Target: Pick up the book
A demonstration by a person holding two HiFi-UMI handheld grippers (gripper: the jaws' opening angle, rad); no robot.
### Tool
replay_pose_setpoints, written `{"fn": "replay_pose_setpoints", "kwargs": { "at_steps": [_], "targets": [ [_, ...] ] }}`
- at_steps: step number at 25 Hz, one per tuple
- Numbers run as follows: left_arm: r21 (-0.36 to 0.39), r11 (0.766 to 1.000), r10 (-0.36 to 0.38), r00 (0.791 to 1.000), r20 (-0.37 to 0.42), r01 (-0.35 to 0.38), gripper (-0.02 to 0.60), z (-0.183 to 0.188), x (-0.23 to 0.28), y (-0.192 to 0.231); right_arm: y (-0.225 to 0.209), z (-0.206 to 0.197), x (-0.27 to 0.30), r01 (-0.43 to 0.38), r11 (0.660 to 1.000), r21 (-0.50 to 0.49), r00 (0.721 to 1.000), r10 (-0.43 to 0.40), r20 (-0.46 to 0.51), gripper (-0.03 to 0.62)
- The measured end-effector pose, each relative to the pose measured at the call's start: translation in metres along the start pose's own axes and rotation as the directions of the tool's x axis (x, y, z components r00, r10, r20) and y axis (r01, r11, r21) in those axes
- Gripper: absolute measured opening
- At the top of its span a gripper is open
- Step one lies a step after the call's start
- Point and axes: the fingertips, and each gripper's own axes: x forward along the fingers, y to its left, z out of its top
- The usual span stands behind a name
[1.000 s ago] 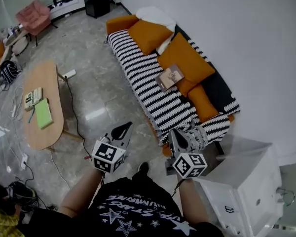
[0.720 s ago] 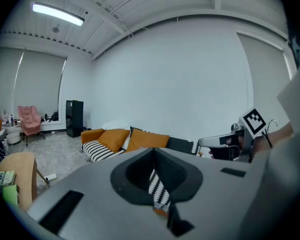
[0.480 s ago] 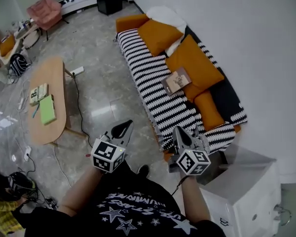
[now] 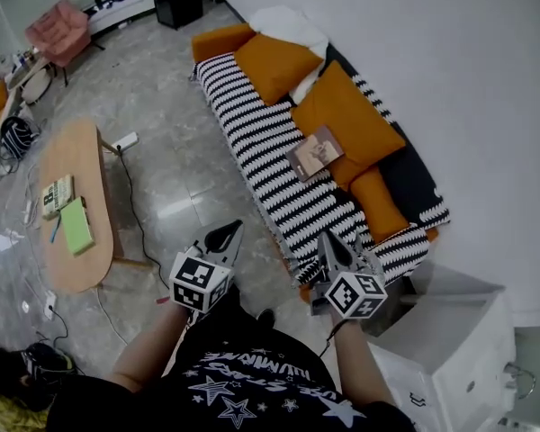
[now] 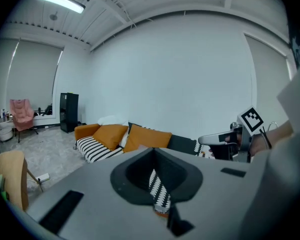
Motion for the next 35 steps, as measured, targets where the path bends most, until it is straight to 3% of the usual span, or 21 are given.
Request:
{"fn": "replay_pose_setpoints", "kwargs": {
  "at_steps": [8, 22, 30, 35],
  "targets": [
    [0.020, 0.993, -0.115, 0.993, -0.003, 0.115, 0.006, 0.032, 0.071, 0.057, -0.026, 0.023, 0.066, 0.128, 0.989, 0.072, 0.991, -0.130, 0.022, 0.034],
    [0.012, 0.988, -0.151, 0.988, -0.013, 0.151, 0.006, 0.063, 0.115, 0.177, -0.005, 0.049, 0.176, 0.211, 0.974, 0.084, 0.975, -0.216, 0.058, 0.034],
    [0.008, 0.978, -0.206, 0.977, -0.049, 0.207, 0.008, 0.054, 0.129, 0.199, -0.002, 0.037, 0.194, 0.257, 0.959, 0.118, 0.964, -0.262, 0.034, 0.034],
    [-0.003, 0.976, -0.218, 0.974, -0.062, 0.218, 0.008, 0.057, 0.163, 0.189, -0.039, 0.042, 0.194, 0.294, 0.947, 0.128, 0.955, -0.298, 0.013, 0.034]
  ]
}}
